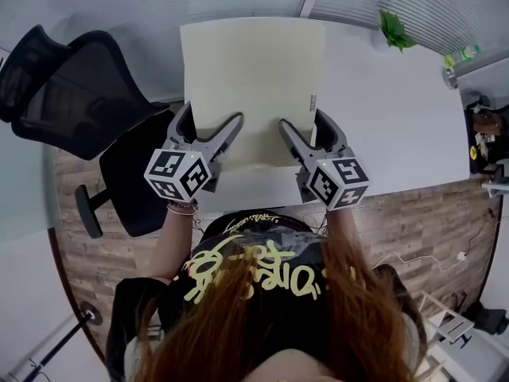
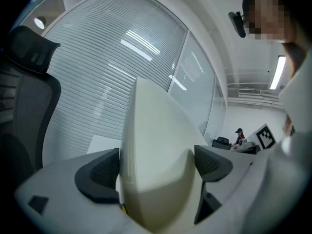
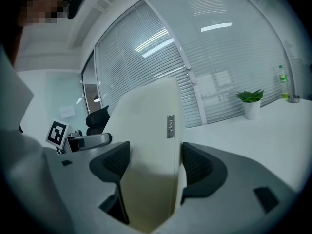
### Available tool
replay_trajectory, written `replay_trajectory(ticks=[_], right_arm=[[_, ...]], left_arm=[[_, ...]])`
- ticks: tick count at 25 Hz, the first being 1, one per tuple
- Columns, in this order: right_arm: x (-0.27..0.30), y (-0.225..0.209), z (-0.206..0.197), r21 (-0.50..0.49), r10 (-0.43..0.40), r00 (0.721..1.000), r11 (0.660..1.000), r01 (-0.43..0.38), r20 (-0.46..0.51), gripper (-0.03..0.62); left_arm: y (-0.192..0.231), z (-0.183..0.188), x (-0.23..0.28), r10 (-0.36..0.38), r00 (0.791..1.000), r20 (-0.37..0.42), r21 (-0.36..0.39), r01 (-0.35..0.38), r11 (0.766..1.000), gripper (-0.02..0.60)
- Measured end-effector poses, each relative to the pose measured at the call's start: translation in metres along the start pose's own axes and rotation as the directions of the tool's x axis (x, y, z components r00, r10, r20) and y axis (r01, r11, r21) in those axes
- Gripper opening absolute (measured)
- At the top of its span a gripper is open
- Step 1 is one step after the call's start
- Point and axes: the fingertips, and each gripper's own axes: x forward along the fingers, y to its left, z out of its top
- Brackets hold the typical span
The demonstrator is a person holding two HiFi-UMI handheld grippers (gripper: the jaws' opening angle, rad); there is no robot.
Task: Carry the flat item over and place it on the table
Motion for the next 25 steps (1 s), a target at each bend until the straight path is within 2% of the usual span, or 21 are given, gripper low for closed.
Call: replay_trajectory(ticks=[3,16,25], right_arm=[[0.006,-0.003,-0.006,0.007,-0.004,1.000,1.000,0.004,-0.016,0.336],[0.021,-0.011,-0.034,0.068,-0.012,0.996,0.998,0.017,-0.084,0.336],[0.019,-0.017,-0.041,0.070,-0.022,0.995,0.997,0.029,-0.098,0.336]], left_arm=[[0.005,-0.007,0.003,0.008,1.000,-0.017,-0.020,-0.008,1.000,0.472],[0.021,-0.029,0.010,0.025,0.996,-0.089,-0.024,-0.027,0.999,0.472],[0.021,-0.043,0.014,0.033,0.991,-0.132,-0.064,-0.042,0.997,0.472]])
